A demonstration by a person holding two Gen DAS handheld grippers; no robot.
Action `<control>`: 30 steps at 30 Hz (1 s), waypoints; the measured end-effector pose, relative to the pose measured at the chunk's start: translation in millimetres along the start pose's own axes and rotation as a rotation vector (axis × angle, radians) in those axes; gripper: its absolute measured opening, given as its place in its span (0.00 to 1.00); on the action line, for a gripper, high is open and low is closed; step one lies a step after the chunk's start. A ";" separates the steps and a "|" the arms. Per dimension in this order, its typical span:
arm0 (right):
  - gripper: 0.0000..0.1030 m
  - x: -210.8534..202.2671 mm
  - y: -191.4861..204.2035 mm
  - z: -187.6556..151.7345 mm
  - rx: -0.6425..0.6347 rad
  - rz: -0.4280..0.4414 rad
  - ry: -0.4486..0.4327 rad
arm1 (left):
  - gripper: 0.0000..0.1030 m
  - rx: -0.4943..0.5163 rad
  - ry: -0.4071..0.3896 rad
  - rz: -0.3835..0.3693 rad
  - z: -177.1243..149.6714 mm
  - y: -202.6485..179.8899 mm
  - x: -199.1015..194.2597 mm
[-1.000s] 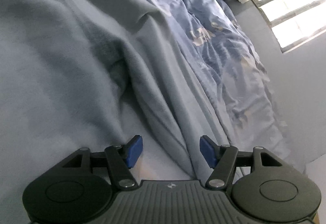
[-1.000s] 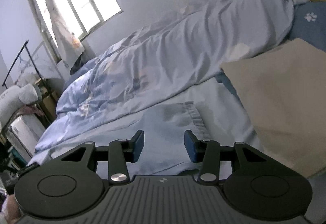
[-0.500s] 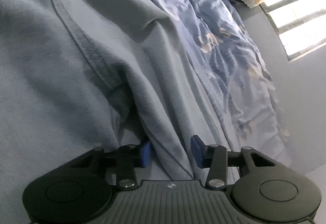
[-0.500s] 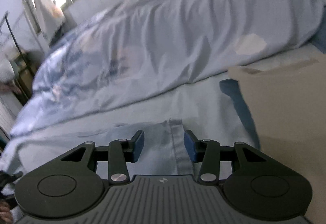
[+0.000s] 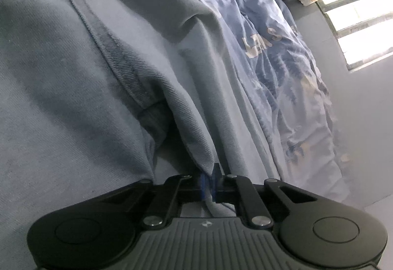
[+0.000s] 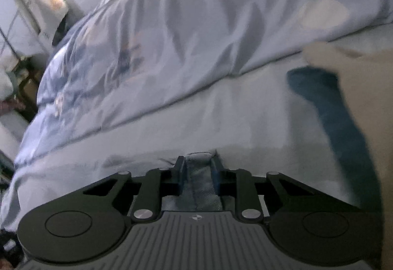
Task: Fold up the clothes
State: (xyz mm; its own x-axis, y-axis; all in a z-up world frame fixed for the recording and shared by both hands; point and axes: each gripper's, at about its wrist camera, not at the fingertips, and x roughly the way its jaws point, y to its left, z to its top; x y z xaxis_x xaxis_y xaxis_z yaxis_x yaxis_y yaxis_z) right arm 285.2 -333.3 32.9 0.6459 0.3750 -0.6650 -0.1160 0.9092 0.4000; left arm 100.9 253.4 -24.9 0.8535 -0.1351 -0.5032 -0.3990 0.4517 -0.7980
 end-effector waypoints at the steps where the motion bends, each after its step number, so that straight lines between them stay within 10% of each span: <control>1: 0.19 -1.2 3.5 -0.5 -0.028 -0.006 -0.007 | 0.02 0.006 -0.003 -0.005 0.1 -0.6 -0.3; 4: 0.00 -13.4 7.8 7.7 -0.074 -0.085 -0.076 | 0.01 0.007 -0.007 -0.020 2.7 -1.8 -5.7; 17: 0.00 -18.7 -2.2 37.6 -0.089 -0.172 -0.095 | 0.02 0.029 -0.048 0.084 -4.8 -2.3 -14.9; 21: 0.30 -15.0 -9.4 32.9 -0.046 -0.134 -0.058 | 0.11 0.019 -0.039 0.068 -4.8 -6.9 -13.7; 30: 0.37 13.3 -5.8 27.2 -0.082 -0.158 0.020 | 0.42 0.082 -0.030 0.052 -11.4 -20.2 -8.6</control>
State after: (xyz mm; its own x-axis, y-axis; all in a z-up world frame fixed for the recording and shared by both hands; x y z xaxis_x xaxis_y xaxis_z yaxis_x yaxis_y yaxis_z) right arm 315.0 -338.5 38.9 0.6460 0.2294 -0.7281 -0.0763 0.9684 0.2374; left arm 97.8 235.4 -8.3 0.8426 -0.0835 -0.5320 -0.4151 0.5286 -0.7405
